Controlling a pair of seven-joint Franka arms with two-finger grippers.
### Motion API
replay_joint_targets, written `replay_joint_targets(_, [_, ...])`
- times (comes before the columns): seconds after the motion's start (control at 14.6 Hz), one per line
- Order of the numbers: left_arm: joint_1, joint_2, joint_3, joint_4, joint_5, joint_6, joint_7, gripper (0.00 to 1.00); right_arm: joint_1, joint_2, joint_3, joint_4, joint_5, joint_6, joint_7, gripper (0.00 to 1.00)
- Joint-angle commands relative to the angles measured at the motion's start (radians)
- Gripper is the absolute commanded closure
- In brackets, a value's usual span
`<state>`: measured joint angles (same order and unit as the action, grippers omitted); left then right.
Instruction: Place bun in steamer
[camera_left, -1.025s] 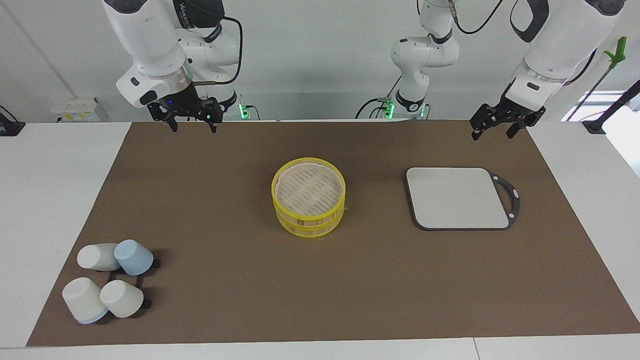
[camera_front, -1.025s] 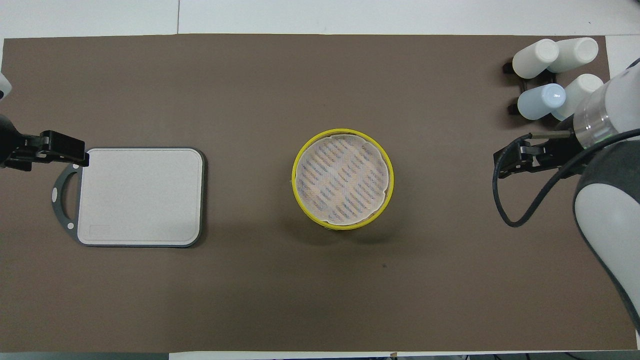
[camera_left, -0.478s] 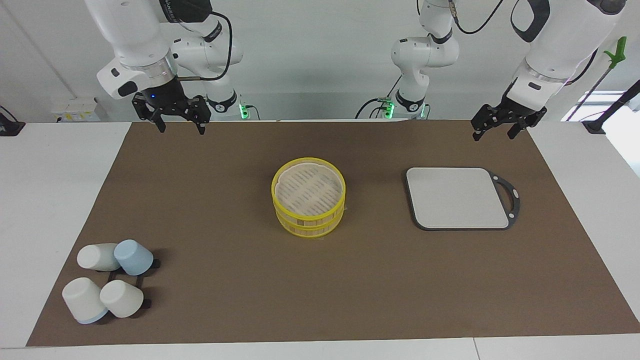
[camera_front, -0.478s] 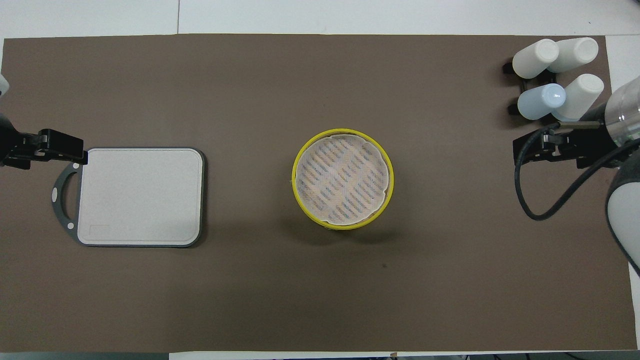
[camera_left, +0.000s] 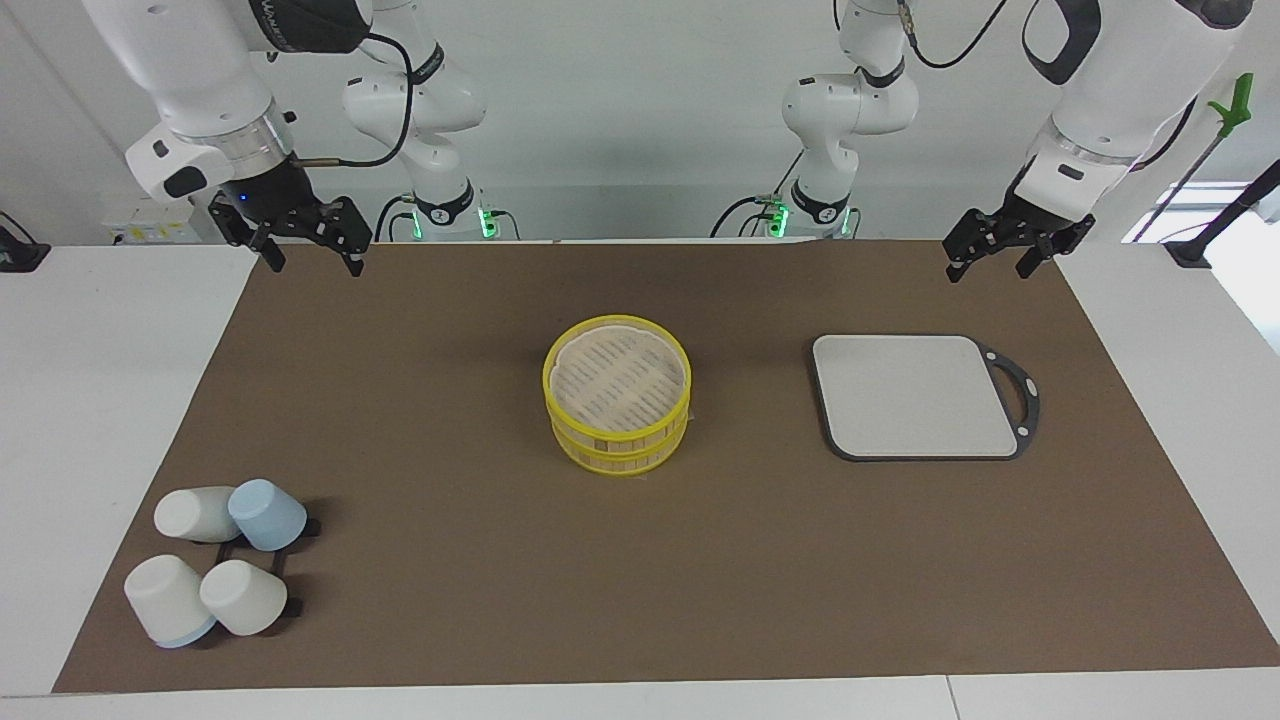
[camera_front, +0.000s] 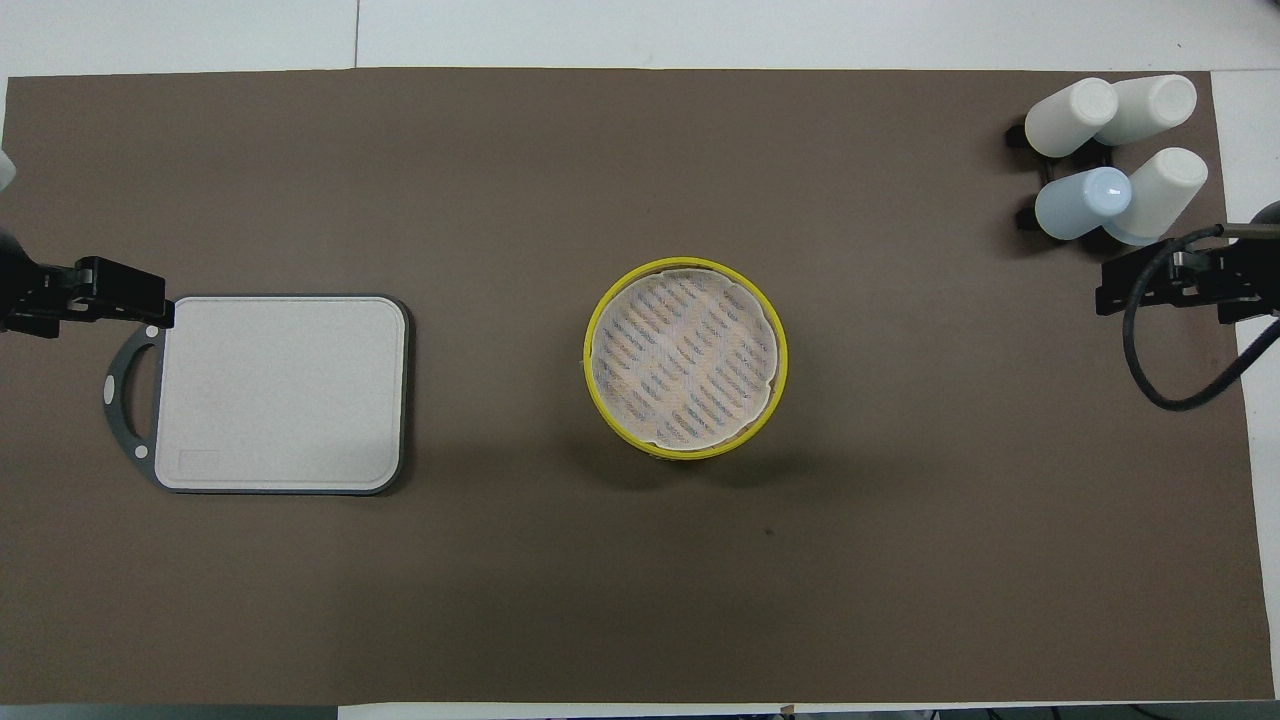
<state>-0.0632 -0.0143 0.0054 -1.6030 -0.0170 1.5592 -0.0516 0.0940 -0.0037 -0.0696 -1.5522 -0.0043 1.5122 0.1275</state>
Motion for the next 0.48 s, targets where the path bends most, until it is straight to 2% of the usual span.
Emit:
replay_joint_targets(0.0, [0.014,-0.012,-0.008,-0.018,-0.014,0.021,0.013,0.0,-0.013,-0.027,-0.037,-0.025,0.006,0.026,-0.026,0.0])
replay_joint_targets(0.14, [0.014,-0.012,-0.008,-0.018,-0.014,0.021,0.013,0.0,-0.013,-0.035,-0.076,-0.04,0.01,0.031,-0.063,0.0])
replay_joint_targets(0.41, [0.014,-0.012,-0.008,-0.02,-0.014,0.019,0.013,0.0,-0.013,-0.035,-0.078,-0.039,0.009,0.04,-0.077,0.0])
